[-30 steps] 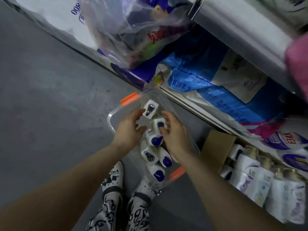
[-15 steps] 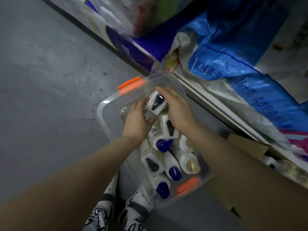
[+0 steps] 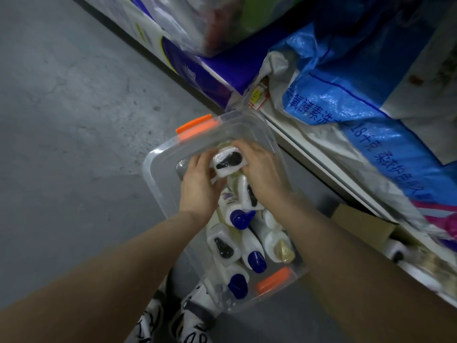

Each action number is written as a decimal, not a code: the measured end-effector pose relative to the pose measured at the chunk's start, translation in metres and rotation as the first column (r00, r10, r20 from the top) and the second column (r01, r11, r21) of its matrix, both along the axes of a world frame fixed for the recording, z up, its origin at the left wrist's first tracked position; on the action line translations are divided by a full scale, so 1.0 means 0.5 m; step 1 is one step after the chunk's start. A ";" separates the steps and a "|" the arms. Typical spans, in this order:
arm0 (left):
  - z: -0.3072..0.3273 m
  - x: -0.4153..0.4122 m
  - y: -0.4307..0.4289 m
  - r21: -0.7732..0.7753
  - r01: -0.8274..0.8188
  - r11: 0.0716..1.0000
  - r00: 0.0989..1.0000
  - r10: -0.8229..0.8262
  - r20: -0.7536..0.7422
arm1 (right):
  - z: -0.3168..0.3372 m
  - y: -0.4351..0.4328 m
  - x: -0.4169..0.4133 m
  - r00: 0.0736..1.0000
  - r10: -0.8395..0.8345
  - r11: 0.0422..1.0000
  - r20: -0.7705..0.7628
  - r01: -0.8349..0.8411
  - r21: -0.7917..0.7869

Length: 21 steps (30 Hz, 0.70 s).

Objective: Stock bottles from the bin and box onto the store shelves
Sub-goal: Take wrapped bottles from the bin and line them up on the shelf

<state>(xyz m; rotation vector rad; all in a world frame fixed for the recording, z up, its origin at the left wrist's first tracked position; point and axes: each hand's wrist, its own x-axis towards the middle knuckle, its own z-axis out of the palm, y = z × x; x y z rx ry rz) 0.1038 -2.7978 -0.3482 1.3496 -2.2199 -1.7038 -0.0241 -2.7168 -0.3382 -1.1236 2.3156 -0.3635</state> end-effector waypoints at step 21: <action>0.557 0.034 -0.092 -0.166 0.554 0.816 0.818 -0.571 -0.074 | 0.574 0.074 0.126 0.790 -0.527 0.831 0.314 0.557 -0.006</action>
